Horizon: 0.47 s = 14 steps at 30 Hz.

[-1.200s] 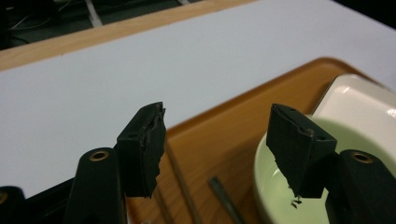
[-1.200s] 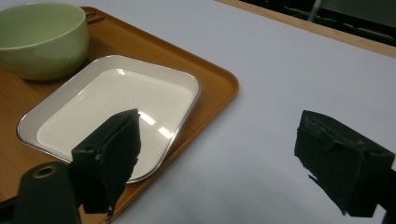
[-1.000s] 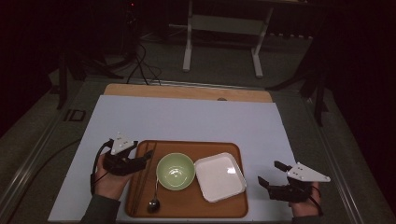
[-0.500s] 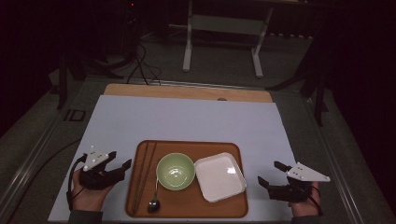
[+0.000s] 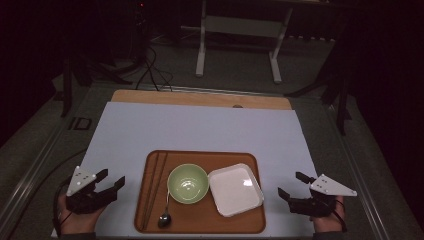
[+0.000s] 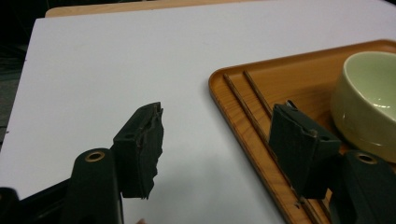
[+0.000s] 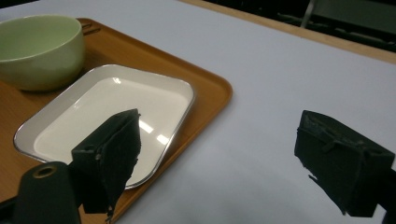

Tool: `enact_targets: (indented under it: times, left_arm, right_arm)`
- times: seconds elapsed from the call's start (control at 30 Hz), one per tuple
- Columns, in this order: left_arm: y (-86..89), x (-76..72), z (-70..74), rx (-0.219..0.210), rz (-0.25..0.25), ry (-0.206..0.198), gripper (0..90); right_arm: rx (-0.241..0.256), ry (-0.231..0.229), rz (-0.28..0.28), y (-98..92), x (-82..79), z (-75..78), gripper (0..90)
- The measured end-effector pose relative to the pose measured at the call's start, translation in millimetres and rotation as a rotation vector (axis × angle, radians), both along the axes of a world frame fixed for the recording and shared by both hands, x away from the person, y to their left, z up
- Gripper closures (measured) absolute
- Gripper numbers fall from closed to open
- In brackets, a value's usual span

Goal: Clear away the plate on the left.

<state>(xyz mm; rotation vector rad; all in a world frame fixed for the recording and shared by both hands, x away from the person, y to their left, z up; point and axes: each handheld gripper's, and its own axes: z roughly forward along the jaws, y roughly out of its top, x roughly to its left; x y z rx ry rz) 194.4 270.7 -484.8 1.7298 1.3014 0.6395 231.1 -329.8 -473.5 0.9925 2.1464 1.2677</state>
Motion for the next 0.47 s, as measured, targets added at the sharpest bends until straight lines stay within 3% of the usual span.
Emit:
enact_targets:
  times: [0.17, 0.47]
  left_arm:
    - [9.1, -3.4, 0.5, -0.035, 0.024, -0.016, 36.6]
    - [10.1, -4.9, 1.6, -0.025, 0.034, -0.035, 36.6]
  right_arm:
    - [0.011, -0.023, -0.01, -1.5, -1.8, 1.8, 14.4]
    - [0.016, -0.035, -0.016, -2.8, -2.6, 2.8, 14.4]
